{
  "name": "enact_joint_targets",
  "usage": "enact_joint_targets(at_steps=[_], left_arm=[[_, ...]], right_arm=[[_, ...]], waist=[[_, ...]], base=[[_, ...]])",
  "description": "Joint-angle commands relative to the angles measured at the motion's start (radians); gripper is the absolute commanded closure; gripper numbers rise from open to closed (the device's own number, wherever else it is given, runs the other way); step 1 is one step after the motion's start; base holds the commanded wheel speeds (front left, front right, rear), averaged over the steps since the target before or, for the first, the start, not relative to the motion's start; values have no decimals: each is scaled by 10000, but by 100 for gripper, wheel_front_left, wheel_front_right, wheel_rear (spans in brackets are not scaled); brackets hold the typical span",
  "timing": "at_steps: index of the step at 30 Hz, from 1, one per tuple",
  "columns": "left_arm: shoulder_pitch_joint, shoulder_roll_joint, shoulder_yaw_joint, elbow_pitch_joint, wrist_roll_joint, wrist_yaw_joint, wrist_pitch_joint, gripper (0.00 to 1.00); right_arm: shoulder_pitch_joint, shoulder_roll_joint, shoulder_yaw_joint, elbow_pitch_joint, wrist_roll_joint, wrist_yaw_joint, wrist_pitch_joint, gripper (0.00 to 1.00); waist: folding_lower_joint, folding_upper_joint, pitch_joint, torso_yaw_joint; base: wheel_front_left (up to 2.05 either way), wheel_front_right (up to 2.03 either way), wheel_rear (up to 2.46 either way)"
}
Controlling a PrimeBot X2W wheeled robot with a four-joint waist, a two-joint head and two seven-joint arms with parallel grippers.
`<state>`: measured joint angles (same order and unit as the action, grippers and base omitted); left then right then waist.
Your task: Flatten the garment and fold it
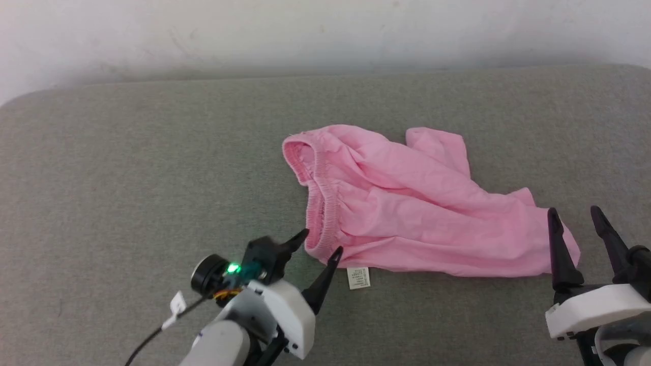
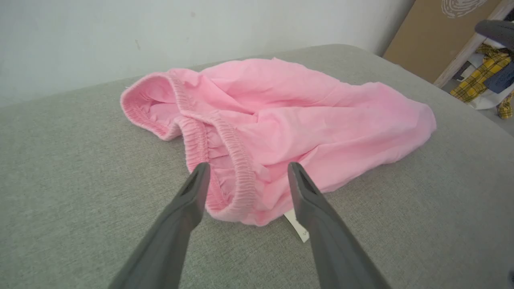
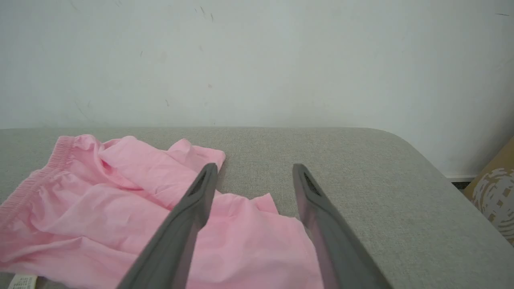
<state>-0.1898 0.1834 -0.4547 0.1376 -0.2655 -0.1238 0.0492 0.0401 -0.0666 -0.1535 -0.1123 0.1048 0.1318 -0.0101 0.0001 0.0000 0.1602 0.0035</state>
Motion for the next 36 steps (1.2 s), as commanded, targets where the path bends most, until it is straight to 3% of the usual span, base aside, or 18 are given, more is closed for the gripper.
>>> enact_joint_targets(at_steps=[1, 5, 9, 10, 11, 17, 25, 33, 36], left_arm=[[-239, 77, -148, 57, -212, -64, 296, 0], [-979, 380, -675, 329, -1010, -66, 1623, 0], [-1435, 458, -657, 713, -1264, -46, 2031, 0], [-1495, 438, -655, 802, -1340, -47, 2075, 45], [-1528, 396, -650, 849, -1483, -50, 2052, 100], [-1412, 563, -360, 926, -1770, 99, 1424, 100], [-401, 768, 699, 241, -2131, 952, 121, 100], [1427, 961, 1308, -216, -2689, 1709, 52, 100], [1671, 841, 1201, -86, -2720, 1762, -2, 100]], right_arm=[[-102, 34, 30, 30, -80, -11, -64, 0], [-269, 69, 109, 121, -123, -11, -173, 0], [-329, 95, 157, 265, -180, -11, -270, 0], [-342, 100, 170, 293, -192, -11, -293, 0], [-351, 105, 181, 325, -201, -11, -308, 0], [-372, 119, 171, 420, -294, -11, -330, 0], [-175, 30, 156, 465, -349, -11, -42, 0], [330, -135, 284, 722, -257, -11, 1415, 0], [334, -323, 324, 669, -171, -11, 1861, 0]], waist=[[-1, 0, 214, -233], [-1, 0, 399, -470], [-1, 0, 547, -587], [-1, 0, 588, -598], [-1, 0, 611, -596], [-1, 0, 590, -367], [-1, 0, 104, 347], [-1, 0, -163, 1090], [-1, 0, -157, 1419]], base=[[0, 0, 0], [0, 0, 0], [0, 0, 0], [0, 0, 0], [0, 0, 0], [0, 0, 0], [0, 0, 0], [0, 0, 0], [0, 0, 0]])
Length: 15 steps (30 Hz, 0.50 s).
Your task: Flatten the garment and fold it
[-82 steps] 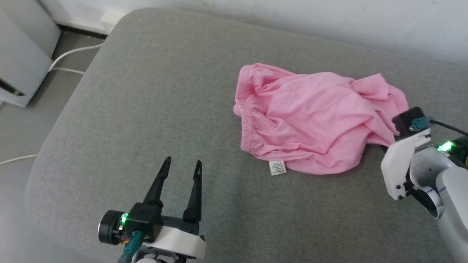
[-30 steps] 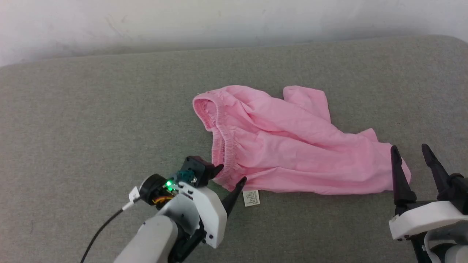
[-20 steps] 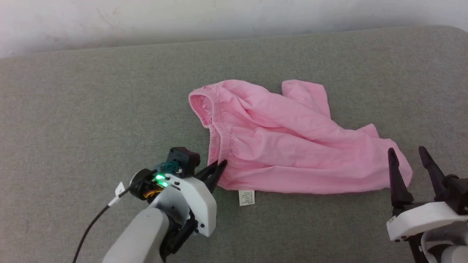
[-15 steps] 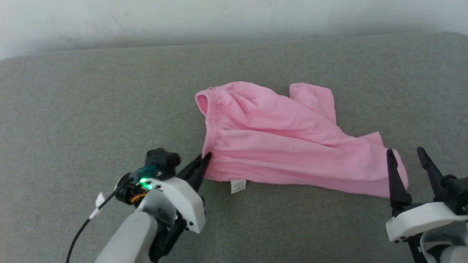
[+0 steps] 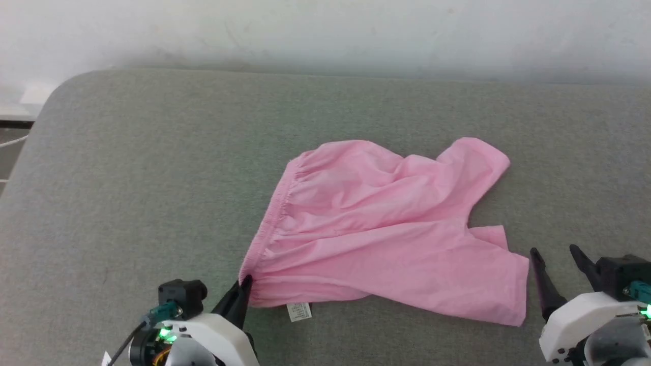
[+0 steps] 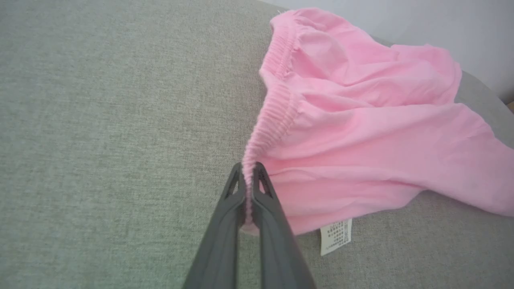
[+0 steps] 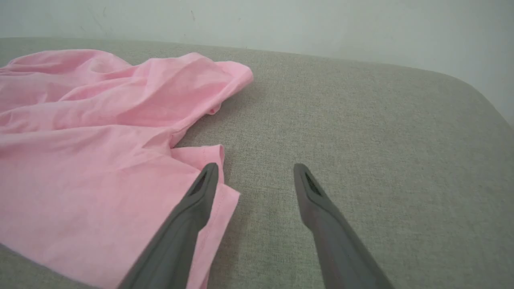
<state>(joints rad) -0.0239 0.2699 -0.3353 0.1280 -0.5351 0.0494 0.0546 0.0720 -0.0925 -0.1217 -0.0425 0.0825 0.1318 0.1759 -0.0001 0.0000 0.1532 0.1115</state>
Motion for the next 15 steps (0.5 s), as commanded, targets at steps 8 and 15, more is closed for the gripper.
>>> enact_joint_targets(at_steps=[8, 15], left_arm=[[-626, -473, -403, 131, 859, -218, -2252, 0], [-1006, -812, -247, -924, 2640, -208, -3154, 0]], right_arm=[[-1328, -1101, 472, -157, 732, -11, 1383, 0], [-3101, -2530, 1551, 694, 1398, -11, 4299, 0]], waist=[[1, 0, 19, 1178], [1, 0, 375, 1936]], base=[[0, 0, 0], [0, 0, 0]])
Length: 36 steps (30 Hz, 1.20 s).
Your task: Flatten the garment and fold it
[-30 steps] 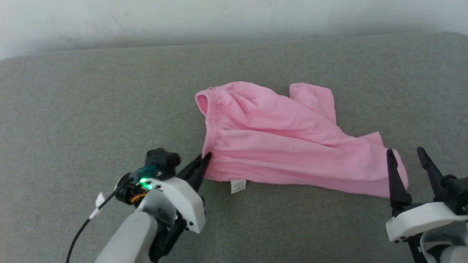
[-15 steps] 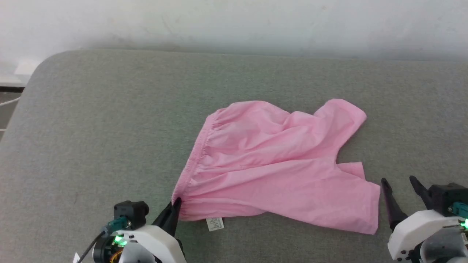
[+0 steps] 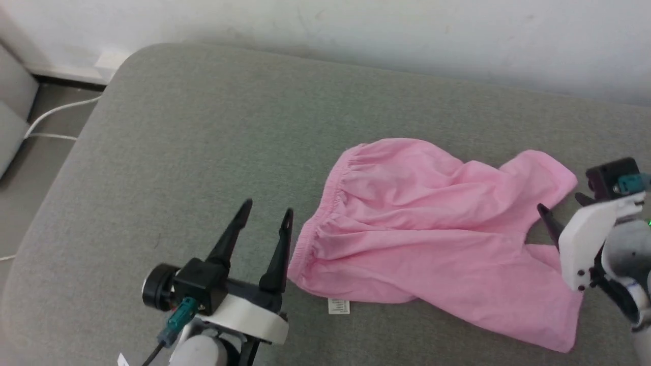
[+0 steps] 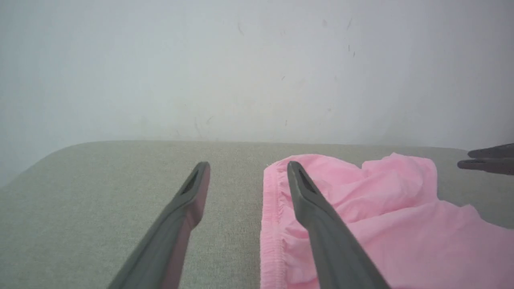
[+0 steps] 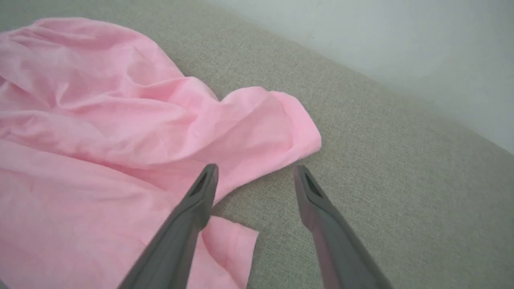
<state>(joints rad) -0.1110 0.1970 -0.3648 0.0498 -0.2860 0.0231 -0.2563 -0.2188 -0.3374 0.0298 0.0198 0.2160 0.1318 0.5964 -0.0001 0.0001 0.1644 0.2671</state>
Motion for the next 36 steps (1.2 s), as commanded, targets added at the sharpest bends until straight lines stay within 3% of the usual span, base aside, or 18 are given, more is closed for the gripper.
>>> enact_joint_targets(at_steps=[1, 8, 17, 18, 19, 20, 31, 36], left_arm=[[-79, -188, 133, -443, 416, 36, -48, 0], [386, -835, 332, -1064, 1381, -396, -52, 0], [504, -1301, 548, -964, 1619, -837, -54, 0], [510, -1326, 567, -952, 1635, -861, -54, 0], [513, -1348, 586, -932, 1647, -884, -54, 0], [510, -1367, 606, -910, 1657, -905, -54, 0], [421, -1446, 696, -684, 1754, -1130, -54, 0], [277, -1460, 546, -687, 1734, -1206, -54, 0]], right_arm=[[-459, -247, 137, 290, 115, -11, 424, 0], [-1804, -1117, 821, 1960, 299, -11, 2084, 0], [-2294, -1521, 1526, 3410, 289, -11, 2167, 0], [-2295, -1515, 1555, 3521, 303, -11, 2069, 10], [-2284, -1515, 1595, 3617, 310, -11, 1979, 82], [-2286, -1533, 1636, 3664, 277, -11, 1836, 100], [-3135, -1583, 756, 3153, -818, -11, -665, 100], [-4374, -1788, 1065, 3123, -1252, -11, -1442, 100]], waist=[[1, -1, 338, 491], [1, -1, 777, 1242], [1, -1, 1136, 1747], [1, -1, 1154, 1757], [1, -1, 1164, 1758], [1, -1, 1168, 1749], [1, -1, 916, 1408], [1, -1, 1049, 1525]], base=[[0, 0, 0], [0, 0, 0], [0, 0, 0], [0, 0, 0], [0, 0, 0], [0, 0, 0], [0, 0, 0], [0, 0, 0]])
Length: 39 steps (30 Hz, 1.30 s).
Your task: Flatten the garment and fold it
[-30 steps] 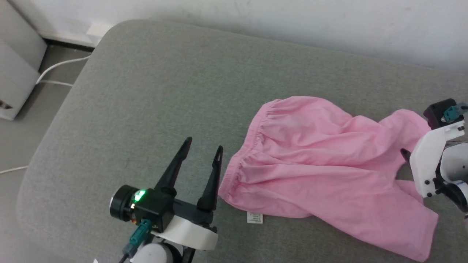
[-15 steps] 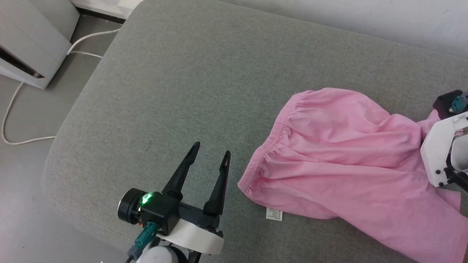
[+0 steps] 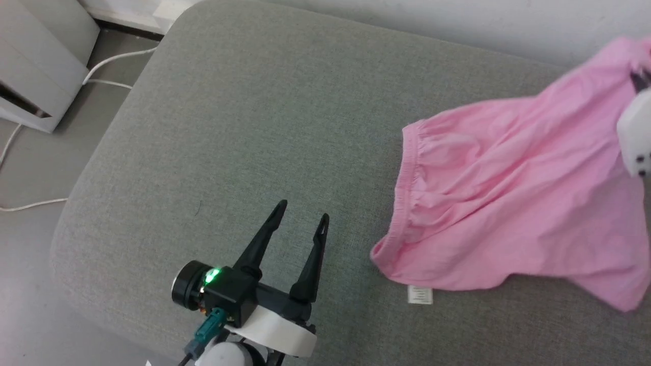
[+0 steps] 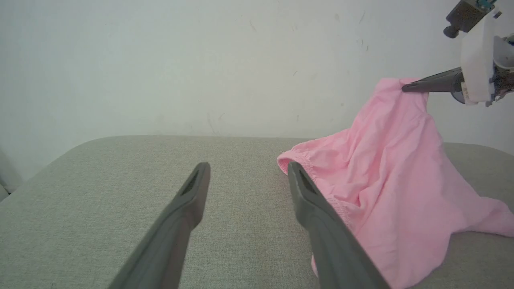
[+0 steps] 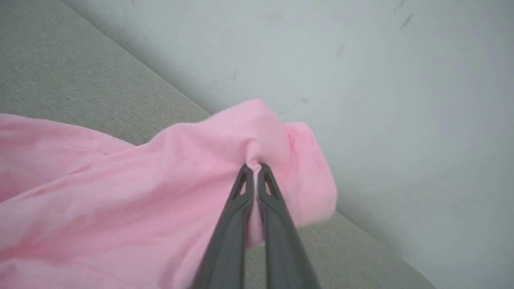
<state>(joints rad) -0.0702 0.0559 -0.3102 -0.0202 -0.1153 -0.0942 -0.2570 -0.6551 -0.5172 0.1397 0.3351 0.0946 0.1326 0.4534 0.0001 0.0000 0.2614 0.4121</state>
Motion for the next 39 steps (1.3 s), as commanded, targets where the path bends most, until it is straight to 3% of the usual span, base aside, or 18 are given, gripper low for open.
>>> enact_joint_targets(at_steps=[1, 5, 11, 12, 13, 18, 24, 32, 39], left_arm=[[-163, -50, -50, -9, 13, -41, -47, 0], [-248, -53, -209, -115, -188, 12, -47, 0], [-372, -55, -478, -59, -387, 145, -47, 0], [-393, -55, -510, -42, -416, 175, -47, 0], [-407, -55, -533, -23, -442, 203, -47, 0], [-377, -56, -498, 114, -466, 236, -47, 0], [-205, -56, -138, 172, -450, 95, -47, 0], [142, -56, 459, 172, -691, -125, -47, 0], [395, -56, 900, 135, -825, -234, -47, 0]], right_arm=[[-301, -39, 110, 60, -93, -19, -95, 100], [-1423, -159, 726, 803, -233, -19, -348, 100], [-2217, -165, 1653, 2862, -279, -19, -445, 100], [-2263, -152, 1705, 3157, -270, -19, -572, 55], [-2289, -109, 1698, 3442, -237, -19, -709, 0], [-2321, 231, 1737, 4451, -59, -19, -1663, 0], [-2163, 677, 1792, 4559, 584, -19, -3194, 0], [-624, 857, 1531, 3260, 1777, -19, -5322, 0], [1669, 1146, 62, 1526, 2058, -19, -6422, 0]], waist=[[-1, 0, 136, 123], [-1, 0, 428, 318], [-1, 0, 652, 532], [-1, 0, 647, 548], [-1, 0, 632, 551], [-1, 0, 319, 308], [-1, 0, -401, -400], [-1, 0, -1329, -1516], [-1, 0, -1606, -2331]], base=[[0, 0, 0], [0, 0, 0], [0, 0, 0], [0, 0, 0], [0, 0, 0], [0, 0, 0], [0, 0, 0], [0, 0, 0], [0, 0, 0]])
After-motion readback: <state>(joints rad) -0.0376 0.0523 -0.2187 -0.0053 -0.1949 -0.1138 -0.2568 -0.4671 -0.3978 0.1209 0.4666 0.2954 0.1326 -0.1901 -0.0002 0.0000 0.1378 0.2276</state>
